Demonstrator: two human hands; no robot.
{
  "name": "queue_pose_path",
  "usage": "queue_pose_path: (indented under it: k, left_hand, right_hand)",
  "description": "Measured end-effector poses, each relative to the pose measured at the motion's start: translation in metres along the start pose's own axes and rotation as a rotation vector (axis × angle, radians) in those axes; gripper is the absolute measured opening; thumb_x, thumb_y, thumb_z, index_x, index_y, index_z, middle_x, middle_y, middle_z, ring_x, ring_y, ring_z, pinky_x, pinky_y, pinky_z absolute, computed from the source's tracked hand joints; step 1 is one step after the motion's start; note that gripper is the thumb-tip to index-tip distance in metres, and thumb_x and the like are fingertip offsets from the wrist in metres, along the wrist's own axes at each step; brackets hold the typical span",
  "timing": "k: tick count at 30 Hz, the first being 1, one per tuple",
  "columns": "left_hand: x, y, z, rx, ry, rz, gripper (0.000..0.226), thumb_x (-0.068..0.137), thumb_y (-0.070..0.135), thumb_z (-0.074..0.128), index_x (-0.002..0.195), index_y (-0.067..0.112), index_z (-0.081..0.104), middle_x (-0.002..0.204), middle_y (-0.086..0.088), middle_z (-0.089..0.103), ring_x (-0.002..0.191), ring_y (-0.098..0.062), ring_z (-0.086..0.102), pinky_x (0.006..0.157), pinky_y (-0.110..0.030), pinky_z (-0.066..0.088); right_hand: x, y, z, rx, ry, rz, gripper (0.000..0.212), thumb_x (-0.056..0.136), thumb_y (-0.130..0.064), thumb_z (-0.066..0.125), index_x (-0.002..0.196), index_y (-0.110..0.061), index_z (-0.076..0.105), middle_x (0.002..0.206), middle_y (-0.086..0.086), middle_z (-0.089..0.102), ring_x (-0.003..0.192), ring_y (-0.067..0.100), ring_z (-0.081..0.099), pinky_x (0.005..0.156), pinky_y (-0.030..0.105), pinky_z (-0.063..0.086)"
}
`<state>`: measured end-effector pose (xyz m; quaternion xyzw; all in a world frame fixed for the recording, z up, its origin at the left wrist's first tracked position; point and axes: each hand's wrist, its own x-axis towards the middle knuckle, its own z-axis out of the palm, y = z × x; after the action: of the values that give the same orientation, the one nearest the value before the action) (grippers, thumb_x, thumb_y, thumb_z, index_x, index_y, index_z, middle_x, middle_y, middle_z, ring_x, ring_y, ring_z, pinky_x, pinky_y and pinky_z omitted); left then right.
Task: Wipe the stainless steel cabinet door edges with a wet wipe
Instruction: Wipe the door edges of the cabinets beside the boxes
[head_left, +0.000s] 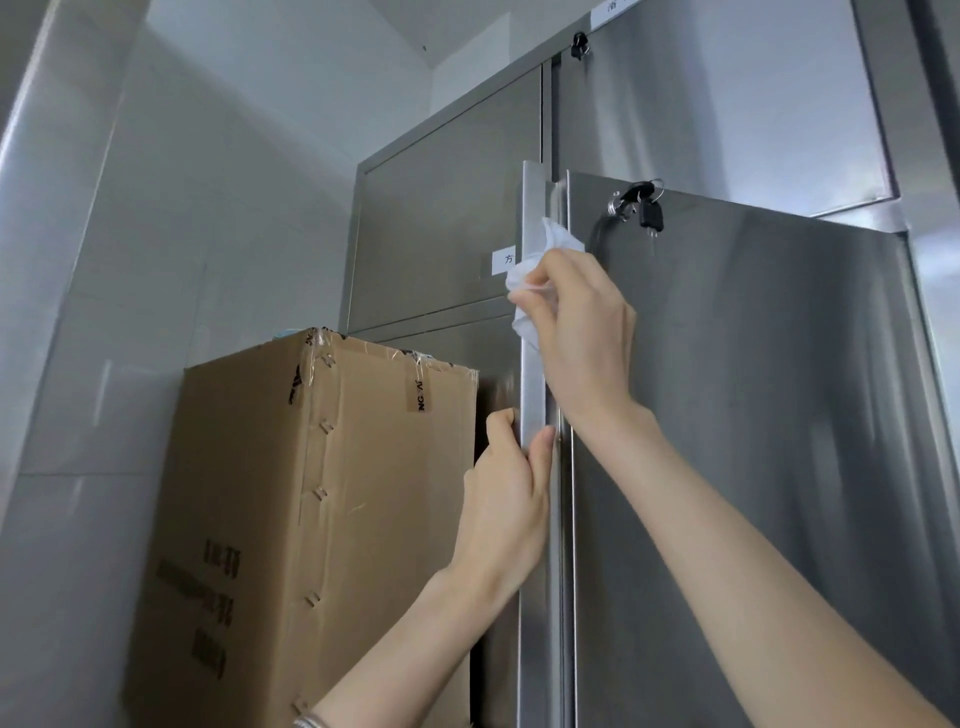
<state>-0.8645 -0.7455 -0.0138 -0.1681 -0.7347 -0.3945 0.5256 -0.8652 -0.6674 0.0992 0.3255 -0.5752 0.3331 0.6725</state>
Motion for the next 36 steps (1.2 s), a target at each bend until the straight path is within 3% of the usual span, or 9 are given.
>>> queue_pose_path:
  k: [5,9,13,20,25,28,32,36]
  left_hand:
    - [-0.001,0.002,0.0,0.014,-0.008,0.019,0.016,0.102,0.039,0.035,0.104,0.023,0.038,0.072,0.005,0.057,0.07,-0.011,0.052,0.058,-0.028,0.03]
    - [-0.003,0.003,0.0,0.011,0.02,0.038,0.023,0.1,0.041,0.036,0.11,0.021,0.04,0.072,0.006,0.058,0.071,-0.01,0.054,0.057,-0.019,0.034]
    - [-0.003,0.003,0.0,0.004,0.008,0.023,0.032,0.1,0.041,0.037,0.118,0.015,0.041,0.073,0.009,0.056,0.077,-0.022,0.053,0.062,-0.029,0.027]
    - [-0.022,-0.011,-0.004,0.05,-0.054,-0.01,0.041,0.097,0.045,0.044,0.121,0.012,0.041,0.057,0.012,0.043,0.061,-0.005,0.046,0.06,-0.007,0.034]
    - [-0.028,-0.005,-0.005,0.067,-0.045,-0.009,0.042,0.097,0.044,0.047,0.121,0.011,0.041,0.064,0.011,0.048,0.069,-0.013,0.049,0.059,-0.024,0.03]
    - [-0.038,-0.005,-0.006,0.094,-0.07,-0.009,0.042,0.096,0.045,0.048,0.12,0.011,0.041,0.065,0.01,0.049,0.069,-0.013,0.051,0.06,-0.02,0.034]
    - [-0.048,-0.009,-0.007,0.117,-0.077,0.006,0.038,0.094,0.05,0.045,0.11,0.017,0.038,0.062,0.008,0.045,0.071,-0.026,0.048,0.062,-0.031,0.027]
    - [-0.047,-0.01,-0.007,0.143,-0.067,0.023,0.04,0.091,0.055,0.042,0.108,0.019,0.035,0.061,0.009,0.042,0.069,-0.027,0.045,0.062,-0.032,0.025]
  right_hand:
    - [0.001,0.005,-0.006,0.189,-0.084,0.097,0.006,0.087,-0.007,0.06,0.086,-0.003,0.064,0.091,-0.002,0.051,0.079,0.014,0.047,0.069,0.024,0.035]
    - [0.038,0.005,-0.004,0.234,-0.029,0.124,0.004,0.081,-0.003,0.065,0.082,-0.001,0.068,0.091,0.007,0.056,0.081,0.021,0.057,0.075,0.032,0.045]
    - [0.017,0.008,-0.004,0.27,0.024,0.126,0.001,0.078,-0.004,0.071,0.077,-0.004,0.071,0.08,0.01,0.055,0.072,0.02,0.056,0.069,0.032,0.046]
    - [0.027,0.012,-0.011,0.302,-0.08,0.13,0.008,0.073,-0.003,0.076,0.08,-0.006,0.072,0.083,0.004,0.054,0.079,0.024,0.062,0.076,0.029,0.051]
    - [-0.012,0.01,-0.013,0.309,-0.017,0.153,0.002,0.075,-0.005,0.074,0.077,-0.006,0.072,0.081,0.006,0.053,0.071,0.016,0.056,0.067,0.02,0.044]
    - [-0.035,0.011,-0.026,0.295,-0.096,0.118,0.005,0.073,-0.002,0.075,0.076,-0.006,0.073,0.079,0.009,0.054,0.068,0.013,0.054,0.064,0.015,0.043]
    - [0.015,0.009,-0.025,0.215,-0.118,0.064,0.013,0.072,-0.007,0.077,0.085,-0.005,0.073,0.088,0.015,0.063,0.08,0.023,0.063,0.076,0.029,0.049]
    - [0.043,0.008,-0.017,0.224,-0.062,0.134,0.012,0.074,-0.013,0.075,0.085,-0.009,0.073,0.088,0.006,0.06,0.084,0.021,0.063,0.079,0.027,0.047]
